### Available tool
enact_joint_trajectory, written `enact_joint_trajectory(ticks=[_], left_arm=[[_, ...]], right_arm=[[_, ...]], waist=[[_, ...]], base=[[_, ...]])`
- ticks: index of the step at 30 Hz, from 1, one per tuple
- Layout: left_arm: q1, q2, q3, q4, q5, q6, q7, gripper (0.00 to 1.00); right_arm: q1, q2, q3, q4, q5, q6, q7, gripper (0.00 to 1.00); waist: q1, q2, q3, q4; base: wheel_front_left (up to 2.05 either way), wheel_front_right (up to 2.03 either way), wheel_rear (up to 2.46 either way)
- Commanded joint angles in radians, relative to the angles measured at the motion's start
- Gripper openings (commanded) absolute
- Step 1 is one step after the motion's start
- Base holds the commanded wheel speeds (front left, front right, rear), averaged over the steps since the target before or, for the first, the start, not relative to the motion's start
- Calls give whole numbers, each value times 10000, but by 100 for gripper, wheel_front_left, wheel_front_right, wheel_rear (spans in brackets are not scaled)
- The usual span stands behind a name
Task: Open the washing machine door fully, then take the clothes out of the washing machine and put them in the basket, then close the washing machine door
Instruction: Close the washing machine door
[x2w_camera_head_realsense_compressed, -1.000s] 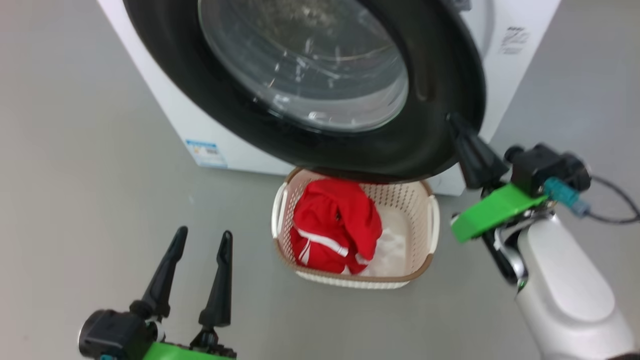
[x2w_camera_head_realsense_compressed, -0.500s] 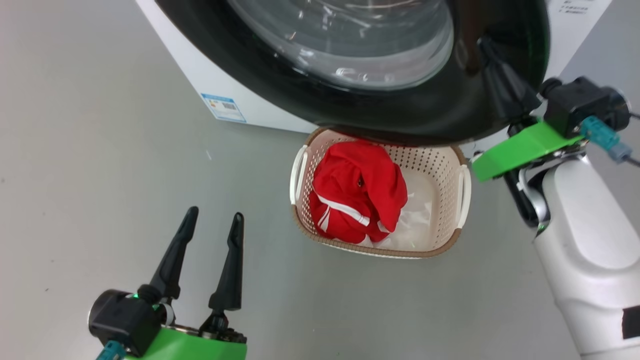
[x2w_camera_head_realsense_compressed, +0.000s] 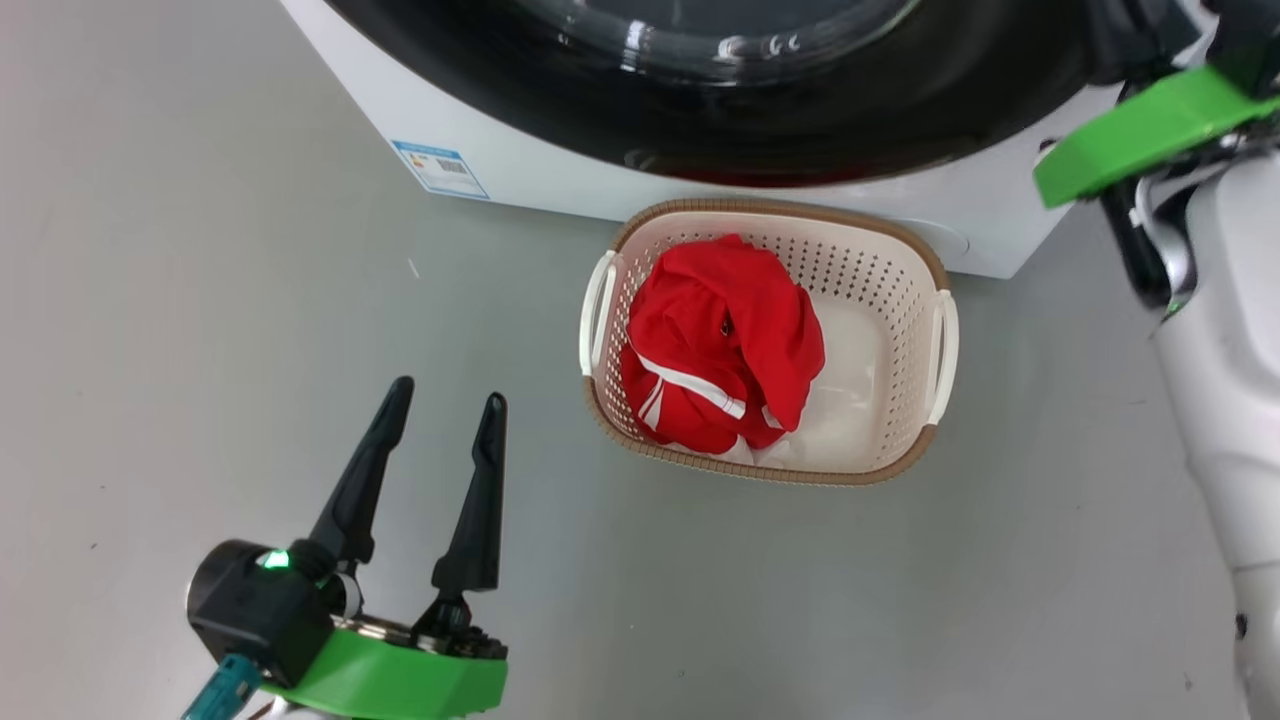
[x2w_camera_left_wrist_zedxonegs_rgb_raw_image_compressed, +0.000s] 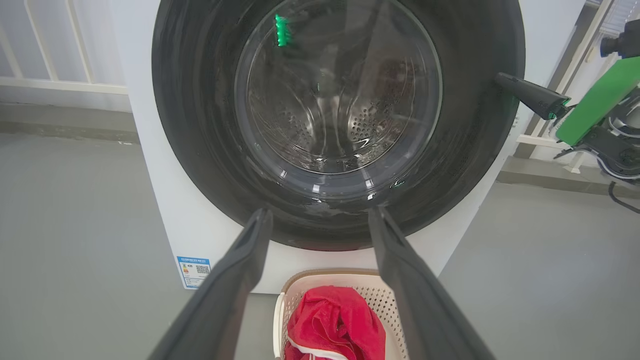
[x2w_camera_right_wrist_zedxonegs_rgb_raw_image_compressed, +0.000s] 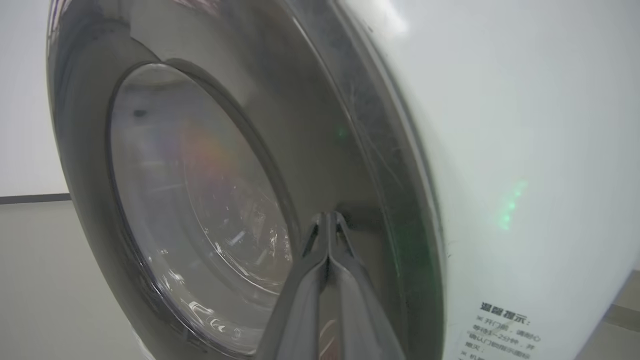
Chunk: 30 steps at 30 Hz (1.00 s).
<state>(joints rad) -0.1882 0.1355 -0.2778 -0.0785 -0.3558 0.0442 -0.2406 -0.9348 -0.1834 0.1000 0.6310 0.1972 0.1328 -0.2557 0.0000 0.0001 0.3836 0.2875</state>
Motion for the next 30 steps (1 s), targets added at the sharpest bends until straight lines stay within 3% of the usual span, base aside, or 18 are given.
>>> enact_joint_trajectory(ticks=[1,11,27,29,30], left_arm=[[-298,132,310,-212,113,-34,-85,100],[-541,143,318,-119,90,-46,-113,100],[-399,199,493,22,-239,47,-48,100],[-364,188,497,74,-270,70,-51,100],[-344,172,496,103,-301,70,-54,100]], right_arm=[[-622,-59,18,40,211,-21,-57,0],[-1243,-41,146,571,94,-21,-59,0],[588,747,605,-52,670,-21,-60,0],[993,880,636,-349,625,-21,-60,40],[1219,944,625,-507,600,-21,-60,48]], waist=[[0,-1,174,10],[0,-1,235,-77],[0,-1,-594,-1014],[0,-1,-713,-1206],[0,-1,-784,-1294]], base=[[0,0,0],[0,0,0],[0,0,0],[0,0,0],[0,0,0]])
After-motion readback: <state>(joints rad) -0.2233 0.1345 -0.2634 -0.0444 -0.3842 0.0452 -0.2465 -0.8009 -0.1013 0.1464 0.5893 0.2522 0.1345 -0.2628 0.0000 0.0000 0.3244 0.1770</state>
